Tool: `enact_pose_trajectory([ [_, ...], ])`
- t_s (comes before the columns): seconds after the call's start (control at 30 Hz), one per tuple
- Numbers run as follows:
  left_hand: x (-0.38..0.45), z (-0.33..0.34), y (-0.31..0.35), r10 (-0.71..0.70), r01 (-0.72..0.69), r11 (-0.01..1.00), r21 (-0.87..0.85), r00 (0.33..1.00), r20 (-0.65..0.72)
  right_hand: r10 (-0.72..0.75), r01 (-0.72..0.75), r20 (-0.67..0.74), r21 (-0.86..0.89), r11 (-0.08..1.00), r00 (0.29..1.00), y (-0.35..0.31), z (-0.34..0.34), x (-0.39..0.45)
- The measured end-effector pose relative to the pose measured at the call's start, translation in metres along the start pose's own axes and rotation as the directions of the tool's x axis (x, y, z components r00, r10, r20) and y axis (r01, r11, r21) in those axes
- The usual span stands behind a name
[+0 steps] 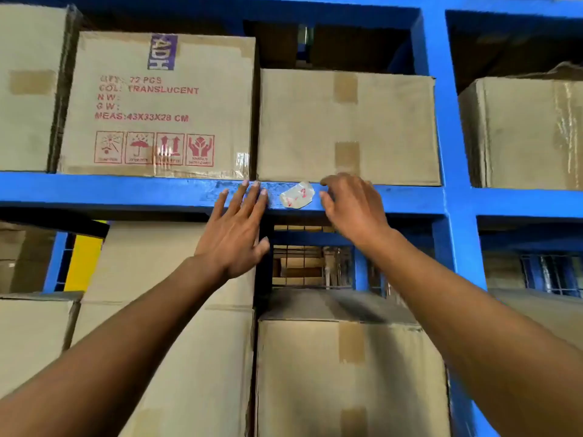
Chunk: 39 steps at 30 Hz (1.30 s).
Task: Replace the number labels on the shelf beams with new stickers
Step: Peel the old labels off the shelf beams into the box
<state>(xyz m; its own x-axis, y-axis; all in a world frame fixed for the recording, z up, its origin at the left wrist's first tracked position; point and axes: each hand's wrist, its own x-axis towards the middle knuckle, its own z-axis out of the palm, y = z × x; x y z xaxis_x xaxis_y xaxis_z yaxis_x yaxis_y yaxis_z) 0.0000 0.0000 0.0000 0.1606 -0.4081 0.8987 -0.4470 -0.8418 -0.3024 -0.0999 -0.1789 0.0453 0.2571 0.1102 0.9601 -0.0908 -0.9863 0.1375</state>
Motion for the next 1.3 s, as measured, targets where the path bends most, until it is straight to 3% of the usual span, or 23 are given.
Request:
enact_pose_trajectory([
  [0.37,0.000,0.046,-0.015,0.046,-0.048,0.999,-0.021,0.995,-0.084,0.083,-0.085,-0.051,-0.032,0.996,0.995,-0.023,0.033,0.021],
  [0.5,0.000,0.046,-0.014,0.048,-0.052,0.998,-0.041,0.995,-0.092,0.031,-0.033,-0.102,-0.021,0.999,0.994,-0.026,0.032,0.022],
  [0.67,-0.001,0.049,-0.013,0.032,-0.035,0.999,-0.025,0.994,-0.104,-0.018,0.045,-0.123,0.224,0.973,0.992,-0.032,0.024,-0.004],
  [0.83,-0.003,0.038,0.010,-0.029,0.023,0.998,-0.062,0.994,-0.107,0.110,-0.064,-0.123,0.329,0.942,0.986,-0.004,-0.001,-0.043],
  [1.1,-0.056,0.057,0.164,0.144,-0.137,0.921,-0.365,0.990,-0.007,0.391,-0.385,0.045,0.303,0.872,0.919,0.083,-0.025,-0.163],
  [1.3,-0.123,0.089,0.291,0.352,-0.304,0.867,-0.395,0.935,0.053,0.539,-0.564,0.165,0.243,0.789,0.826,0.131,-0.022,-0.266],
])
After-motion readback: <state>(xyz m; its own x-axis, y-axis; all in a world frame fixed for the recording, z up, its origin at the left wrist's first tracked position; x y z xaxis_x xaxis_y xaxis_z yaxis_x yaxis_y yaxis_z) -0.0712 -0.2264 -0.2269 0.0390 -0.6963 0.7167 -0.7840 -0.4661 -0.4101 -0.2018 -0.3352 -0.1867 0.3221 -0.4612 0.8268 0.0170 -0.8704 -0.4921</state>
